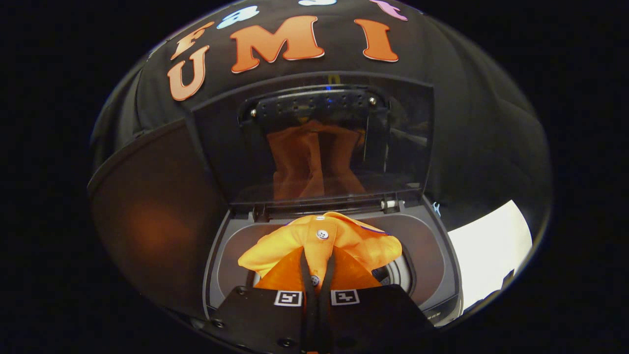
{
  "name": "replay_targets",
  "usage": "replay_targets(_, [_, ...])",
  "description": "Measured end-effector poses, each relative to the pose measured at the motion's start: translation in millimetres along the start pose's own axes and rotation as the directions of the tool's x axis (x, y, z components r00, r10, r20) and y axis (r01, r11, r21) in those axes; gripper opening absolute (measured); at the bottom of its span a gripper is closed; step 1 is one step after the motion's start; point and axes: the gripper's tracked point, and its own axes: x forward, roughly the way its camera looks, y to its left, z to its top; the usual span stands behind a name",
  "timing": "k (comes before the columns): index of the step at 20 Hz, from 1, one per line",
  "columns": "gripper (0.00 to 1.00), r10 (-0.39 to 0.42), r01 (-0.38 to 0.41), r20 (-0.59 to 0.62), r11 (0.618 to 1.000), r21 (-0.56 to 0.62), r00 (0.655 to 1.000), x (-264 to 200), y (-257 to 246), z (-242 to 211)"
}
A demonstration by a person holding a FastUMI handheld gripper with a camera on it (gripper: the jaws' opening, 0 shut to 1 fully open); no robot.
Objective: Put the clothes into the washing machine and then close the washing machine lid.
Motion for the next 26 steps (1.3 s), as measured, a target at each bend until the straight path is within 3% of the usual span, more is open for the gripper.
replay_targets(11, [0.08, -0.042, 0.042, -0.207, 0.999, -0.006, 0.977, 70, -2, -43])
replay_targets(18, [0.08, -0.058, 0.061, -0.25, 0.998, 0.003, 0.967, 78, -4, -58])
replay_targets(20, [0.15, -0.042, 0.047, -0.257, 0.999, 0.014, 0.965, 78, -2, -62])
replay_targets(22, [0.52, -0.028, 0.036, -0.251, 0.999, 0.025, 0.968, 75, 1, -65])
replay_targets(26, [1.0, -0.041, 0.05, -0.3, 0.999, 0.021, 0.953, 67, -2, -82])
